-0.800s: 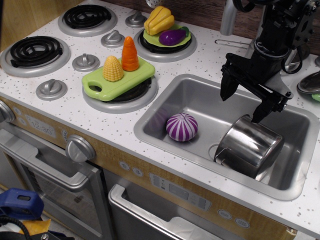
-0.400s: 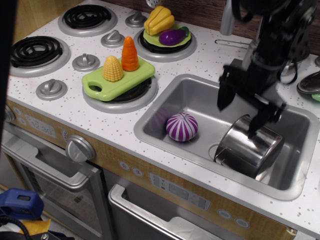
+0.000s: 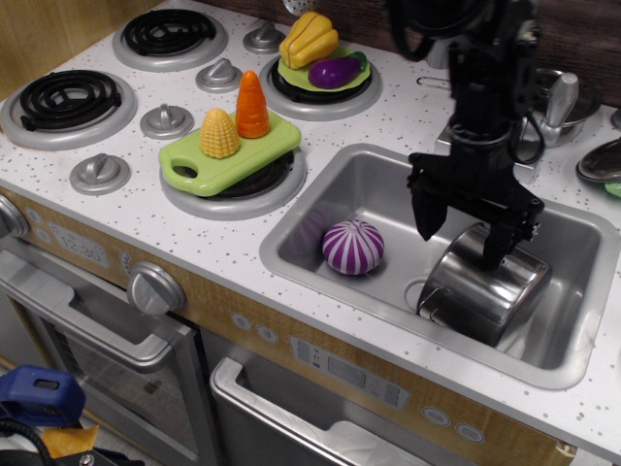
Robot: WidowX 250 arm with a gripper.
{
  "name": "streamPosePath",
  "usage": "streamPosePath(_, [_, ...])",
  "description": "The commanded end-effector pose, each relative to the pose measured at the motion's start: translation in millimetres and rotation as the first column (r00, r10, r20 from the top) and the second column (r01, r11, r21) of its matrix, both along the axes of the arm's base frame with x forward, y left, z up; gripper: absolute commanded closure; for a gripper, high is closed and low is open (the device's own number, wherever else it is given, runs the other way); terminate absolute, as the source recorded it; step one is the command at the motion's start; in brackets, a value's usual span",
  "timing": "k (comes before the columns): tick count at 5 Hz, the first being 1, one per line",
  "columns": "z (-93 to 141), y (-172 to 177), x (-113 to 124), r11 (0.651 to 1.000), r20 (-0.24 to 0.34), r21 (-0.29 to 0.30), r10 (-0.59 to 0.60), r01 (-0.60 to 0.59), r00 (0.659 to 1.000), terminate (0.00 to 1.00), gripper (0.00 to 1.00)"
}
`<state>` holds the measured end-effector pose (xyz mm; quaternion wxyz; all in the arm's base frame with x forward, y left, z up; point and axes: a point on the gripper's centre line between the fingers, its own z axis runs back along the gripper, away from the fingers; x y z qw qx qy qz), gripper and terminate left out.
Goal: Flip pot upright in sink
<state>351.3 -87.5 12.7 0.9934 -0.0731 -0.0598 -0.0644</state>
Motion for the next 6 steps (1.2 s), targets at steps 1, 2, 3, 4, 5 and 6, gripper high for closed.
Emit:
streamPosePath(1, [11, -2, 2, 0.984, 0.077, -0.158, 0.097, -0.083, 0.992, 0.00, 0.00])
streamPosePath(2, [3, -8, 1, 0.951, 0.090, -0.251, 0.209, -0.181, 0.974, 0.00, 0.00])
streamPosePath(3, [-2, -14, 3, 0.938, 0.121, -0.266, 0.259, -0.221, 0.958, 0.00, 0.00])
streamPosePath(4, [-6, -22, 11, 0.896, 0.137, -0.304, 0.377, -0.323, 0.916, 0.00, 0.00])
streamPosePath(5, [-10, -23, 17, 0.870, 0.135, -0.330, 0.427, -0.366, 0.894, 0.00, 1.00])
streamPosePath(6, [-20, -23, 18, 0.869, 0.175, -0.333, 0.438, -0.366, 0.882, 0.00, 1.00])
